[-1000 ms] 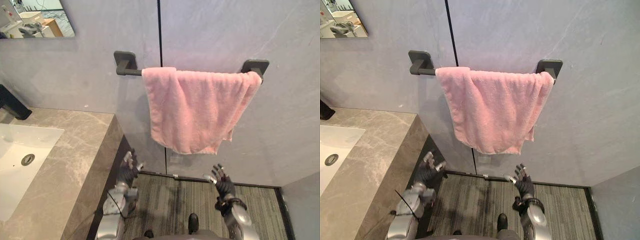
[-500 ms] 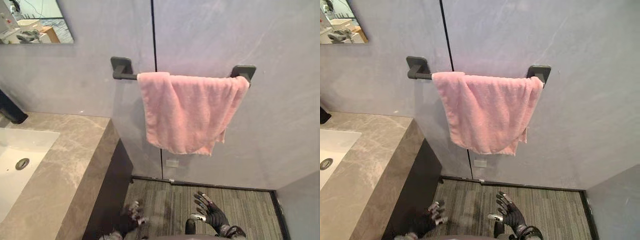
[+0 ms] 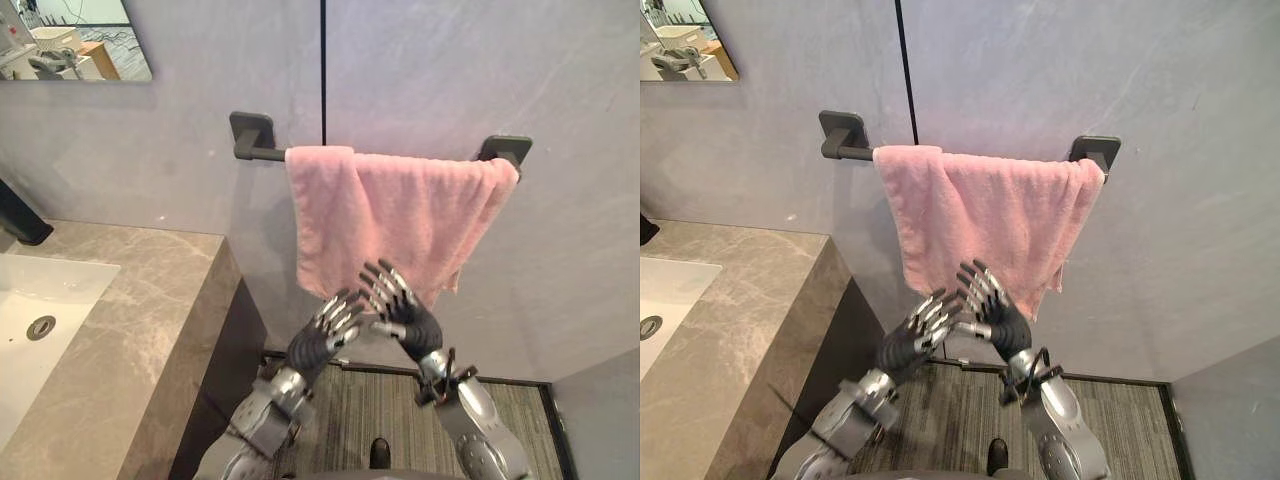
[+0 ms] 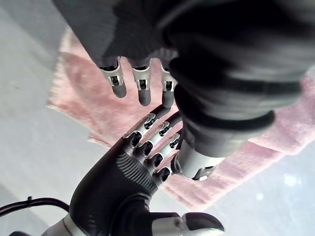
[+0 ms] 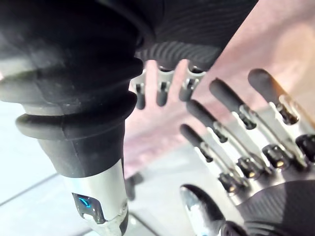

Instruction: Organize washtable

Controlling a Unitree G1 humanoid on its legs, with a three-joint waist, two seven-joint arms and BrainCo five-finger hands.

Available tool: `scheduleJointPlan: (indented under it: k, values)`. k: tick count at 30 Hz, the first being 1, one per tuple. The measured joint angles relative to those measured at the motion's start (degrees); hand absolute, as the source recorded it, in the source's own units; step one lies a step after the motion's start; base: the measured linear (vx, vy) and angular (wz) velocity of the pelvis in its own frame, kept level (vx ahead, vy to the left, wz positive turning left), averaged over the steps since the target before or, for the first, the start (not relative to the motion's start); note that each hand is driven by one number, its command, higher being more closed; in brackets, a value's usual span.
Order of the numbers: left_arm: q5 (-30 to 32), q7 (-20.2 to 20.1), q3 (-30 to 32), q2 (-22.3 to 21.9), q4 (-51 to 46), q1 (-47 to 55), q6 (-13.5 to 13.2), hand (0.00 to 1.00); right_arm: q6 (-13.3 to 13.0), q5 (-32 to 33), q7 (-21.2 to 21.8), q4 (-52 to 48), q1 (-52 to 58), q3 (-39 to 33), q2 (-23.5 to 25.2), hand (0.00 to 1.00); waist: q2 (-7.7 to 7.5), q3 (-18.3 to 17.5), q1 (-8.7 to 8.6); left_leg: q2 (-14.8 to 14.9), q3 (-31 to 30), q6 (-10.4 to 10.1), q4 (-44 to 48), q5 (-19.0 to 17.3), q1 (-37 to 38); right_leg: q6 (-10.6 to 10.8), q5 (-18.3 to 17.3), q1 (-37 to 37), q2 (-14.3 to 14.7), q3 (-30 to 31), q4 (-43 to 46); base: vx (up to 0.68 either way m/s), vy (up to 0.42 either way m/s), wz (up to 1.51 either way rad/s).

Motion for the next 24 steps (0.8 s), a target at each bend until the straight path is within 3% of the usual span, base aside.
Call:
scheduleJointPlan:
  k: [3,9,17,24]
  values:
    - [1.56,4.46,-0.16,-3.40,5.88,-7.26,-1.46,0.00,-1.76,-0.61,-4.42,2.26,-3.70,-0.13,0.93,0.00,0.16,-0.14,-0.08,-0.57,-0.81,0.05,0.46,0.04,-0.88,0.02,0.21,-0.59,-0.23,-0.51,0.02,0.01,0.007,0.11]
    - [7.65,8.95,-0.26,-5.15,13.09,-14.32,-1.73,0.00,-1.83,-2.73,-8.68,6.13,-8.03,-0.44,1.06,0.00,0.34,-0.23,-0.64,-0.77,-0.89,0.66,0.85,0.66,-4.86,-0.02,1.40,-4.39,-1.15,-0.17,0.00,-0.04,-0.009,0.00]
    - [13.82,10.69,2.11,-5.58,18.61,-23.77,-1.93,0.00,-1.65,-2.68,-9.99,9.87,-15.59,-3.31,0.72,0.00,-0.11,0.76,-1.46,-1.15,0.24,0.70,1.69,0.76,-8.77,-0.24,3.04,-8.46,-1.58,1.47,-0.20,-0.06,-0.010,-0.07]
    - [18.17,13.13,7.54,-8.71,19.91,-25.06,-2.43,0.00,-1.66,-2.68,-11.09,11.37,-17.06,-6.21,0.84,0.00,-0.33,2.45,-1.63,-1.32,0.64,0.83,1.68,1.27,-9.44,-0.29,3.28,-9.53,-1.58,2.15,0.00,-0.01,-0.008,-0.04]
